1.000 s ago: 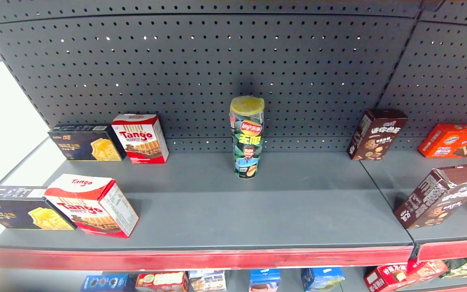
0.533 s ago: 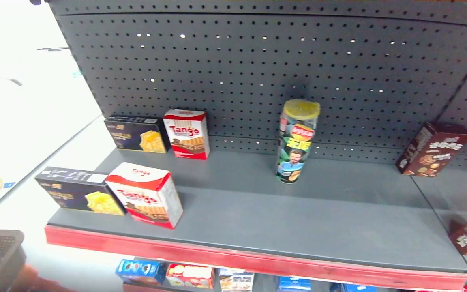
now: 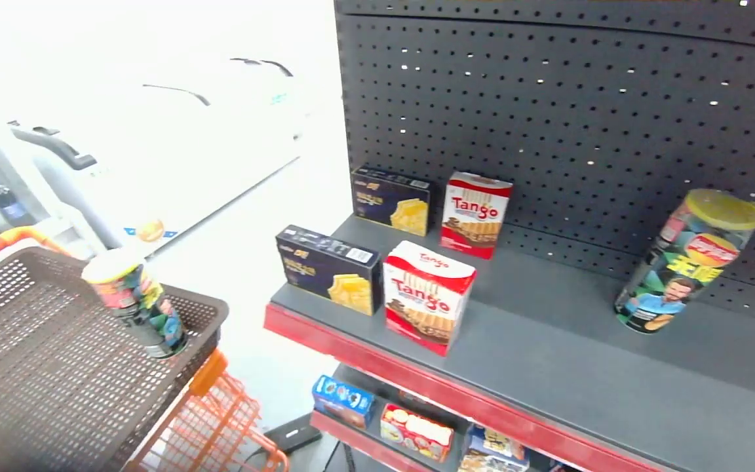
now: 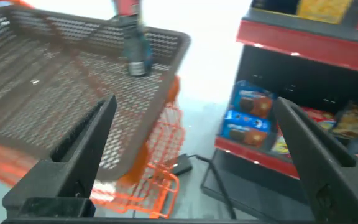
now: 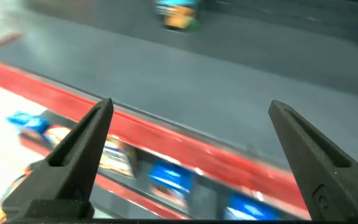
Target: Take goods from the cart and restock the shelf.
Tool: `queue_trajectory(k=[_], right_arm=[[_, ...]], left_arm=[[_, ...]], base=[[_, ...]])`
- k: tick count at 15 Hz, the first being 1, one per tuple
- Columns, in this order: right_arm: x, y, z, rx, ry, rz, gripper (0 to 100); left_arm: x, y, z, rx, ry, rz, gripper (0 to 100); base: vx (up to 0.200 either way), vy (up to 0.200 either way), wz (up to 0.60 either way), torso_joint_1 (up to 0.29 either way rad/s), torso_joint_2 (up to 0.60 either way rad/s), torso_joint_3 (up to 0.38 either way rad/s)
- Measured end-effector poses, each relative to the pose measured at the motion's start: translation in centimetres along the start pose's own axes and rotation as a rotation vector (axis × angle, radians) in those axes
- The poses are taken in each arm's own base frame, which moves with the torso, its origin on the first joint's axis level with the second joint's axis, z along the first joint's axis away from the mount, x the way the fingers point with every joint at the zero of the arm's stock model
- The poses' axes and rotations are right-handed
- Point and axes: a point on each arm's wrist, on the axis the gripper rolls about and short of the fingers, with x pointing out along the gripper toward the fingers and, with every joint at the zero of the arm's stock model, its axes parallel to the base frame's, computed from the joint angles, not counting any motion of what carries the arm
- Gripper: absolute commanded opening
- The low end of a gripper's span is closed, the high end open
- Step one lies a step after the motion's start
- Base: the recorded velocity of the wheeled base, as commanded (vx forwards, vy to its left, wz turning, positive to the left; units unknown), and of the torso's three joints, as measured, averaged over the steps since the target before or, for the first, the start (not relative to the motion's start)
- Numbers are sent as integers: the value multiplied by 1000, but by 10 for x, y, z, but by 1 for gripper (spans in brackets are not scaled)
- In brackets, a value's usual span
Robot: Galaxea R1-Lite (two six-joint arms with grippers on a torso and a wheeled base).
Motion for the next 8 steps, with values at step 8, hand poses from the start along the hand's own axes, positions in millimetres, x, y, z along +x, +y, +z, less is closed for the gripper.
queue_trajectory(k=[8], right_arm=[[0, 0, 0, 2, -1, -3, 100]], left_arm=[[0, 0, 0, 7, 0, -6, 100]], base=[[0, 0, 0, 0, 0, 0]])
